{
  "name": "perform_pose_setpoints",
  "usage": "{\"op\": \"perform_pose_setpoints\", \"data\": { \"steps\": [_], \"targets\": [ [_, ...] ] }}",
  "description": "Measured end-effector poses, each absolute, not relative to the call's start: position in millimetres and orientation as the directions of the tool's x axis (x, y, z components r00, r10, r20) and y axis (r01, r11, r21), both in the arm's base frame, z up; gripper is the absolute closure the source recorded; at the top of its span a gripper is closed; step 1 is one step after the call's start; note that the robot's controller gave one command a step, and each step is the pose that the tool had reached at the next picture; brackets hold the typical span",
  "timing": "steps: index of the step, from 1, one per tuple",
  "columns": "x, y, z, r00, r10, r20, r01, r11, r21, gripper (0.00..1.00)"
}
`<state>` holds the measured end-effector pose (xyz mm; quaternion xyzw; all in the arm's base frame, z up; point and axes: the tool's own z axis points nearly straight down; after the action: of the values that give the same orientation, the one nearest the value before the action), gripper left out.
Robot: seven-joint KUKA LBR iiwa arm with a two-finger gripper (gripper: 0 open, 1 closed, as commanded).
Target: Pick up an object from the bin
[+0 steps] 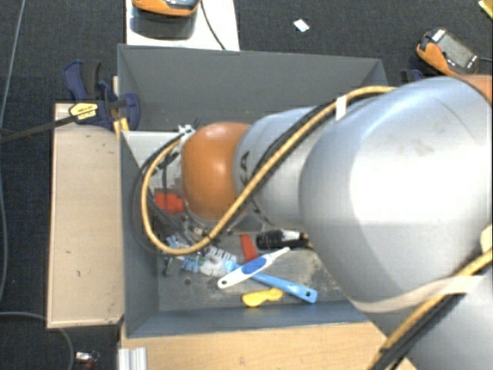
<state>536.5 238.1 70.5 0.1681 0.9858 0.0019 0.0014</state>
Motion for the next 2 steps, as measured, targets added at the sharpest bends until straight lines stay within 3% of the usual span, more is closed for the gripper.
{"op": "perform_pose_setpoints", "data": {
  "steps": [2],
  "targets": [
    [538.3, 238.1, 70.9, -0.942, 0.336, -0.002, 0.336, 0.942, 0.005, 0.00]
  ]
}}
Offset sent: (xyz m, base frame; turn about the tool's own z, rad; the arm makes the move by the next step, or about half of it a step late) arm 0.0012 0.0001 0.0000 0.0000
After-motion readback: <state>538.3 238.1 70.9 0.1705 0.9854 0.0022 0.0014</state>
